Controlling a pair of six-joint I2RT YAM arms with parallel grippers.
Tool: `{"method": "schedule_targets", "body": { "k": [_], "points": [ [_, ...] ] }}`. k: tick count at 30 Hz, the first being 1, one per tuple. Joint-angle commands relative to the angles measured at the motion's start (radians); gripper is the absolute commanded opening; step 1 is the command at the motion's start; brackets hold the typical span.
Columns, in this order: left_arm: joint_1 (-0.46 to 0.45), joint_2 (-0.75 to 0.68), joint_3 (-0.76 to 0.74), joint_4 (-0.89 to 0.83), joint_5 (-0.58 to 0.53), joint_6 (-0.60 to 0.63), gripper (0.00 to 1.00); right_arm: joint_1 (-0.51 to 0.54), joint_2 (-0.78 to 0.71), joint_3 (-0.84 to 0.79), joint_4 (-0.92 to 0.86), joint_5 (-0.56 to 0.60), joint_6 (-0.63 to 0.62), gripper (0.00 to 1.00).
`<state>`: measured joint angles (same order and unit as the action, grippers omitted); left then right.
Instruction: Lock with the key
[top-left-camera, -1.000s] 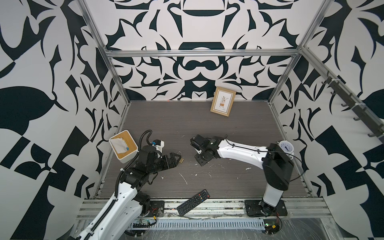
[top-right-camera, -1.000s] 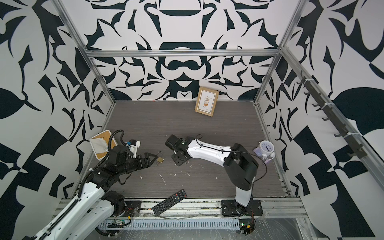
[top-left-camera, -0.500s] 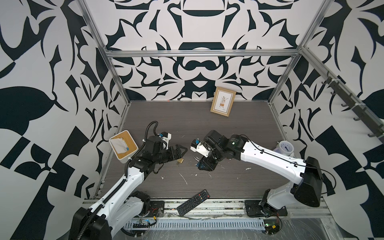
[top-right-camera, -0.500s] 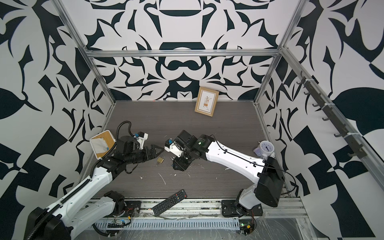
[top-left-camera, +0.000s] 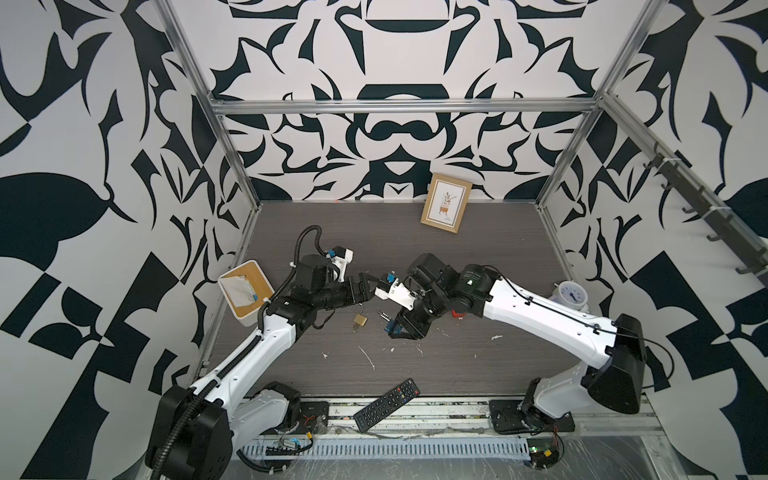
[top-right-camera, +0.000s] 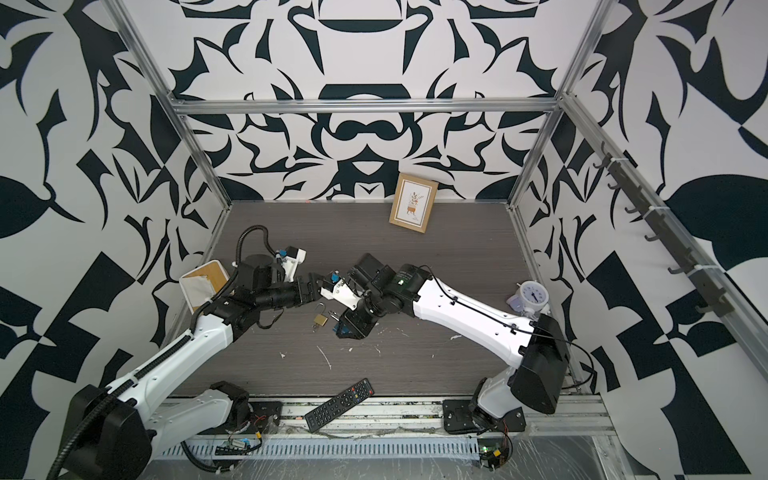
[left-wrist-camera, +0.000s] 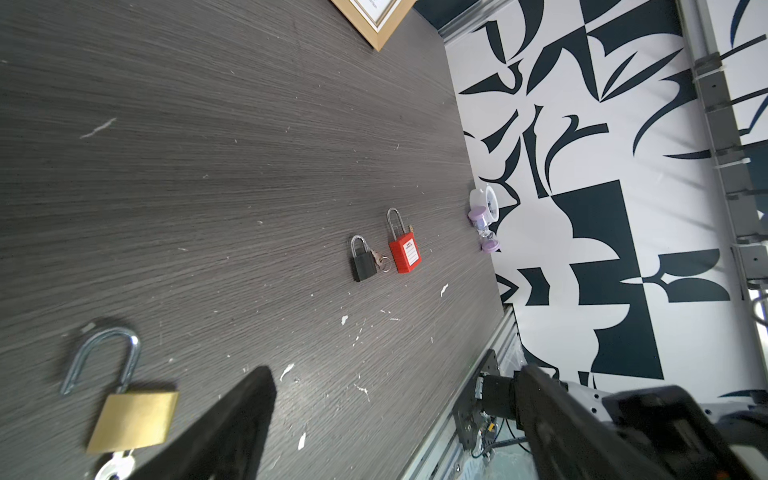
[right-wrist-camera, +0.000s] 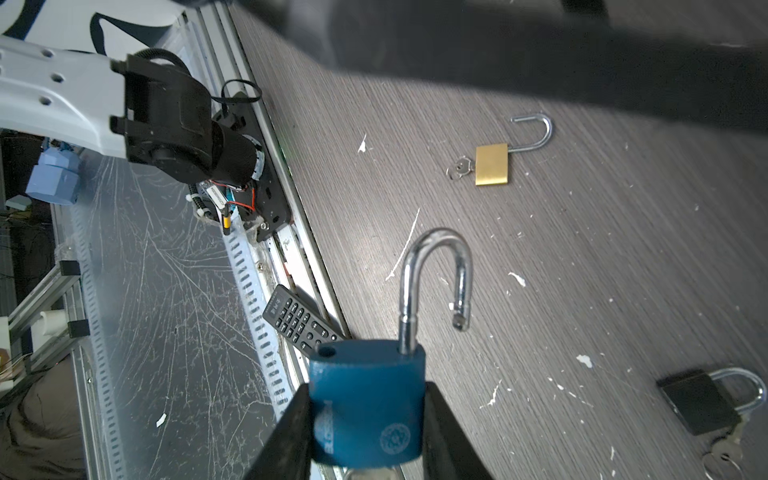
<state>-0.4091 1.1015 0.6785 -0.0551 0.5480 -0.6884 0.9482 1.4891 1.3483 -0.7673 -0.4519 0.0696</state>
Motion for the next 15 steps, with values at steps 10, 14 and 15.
{"method": "schedule_targets", "body": {
  "k": [10, 14, 15],
  "points": [
    [-0.003, 0.120, -0.048, 0.257, 0.195, -0.082, 0.92, -0.090, -0.002, 0.100, 0.059, -0.042, -0.025, 0.00],
    [-0.002, 0.149, -0.086, 0.373, 0.248, -0.125, 0.92, -0.119, -0.007, 0.103, 0.079, -0.083, -0.014, 0.00],
    [-0.002, 0.153, -0.091, 0.395, 0.257, -0.131, 0.91, -0.124, -0.006, 0.104, 0.080, -0.088, -0.014, 0.00]
  ]
}}
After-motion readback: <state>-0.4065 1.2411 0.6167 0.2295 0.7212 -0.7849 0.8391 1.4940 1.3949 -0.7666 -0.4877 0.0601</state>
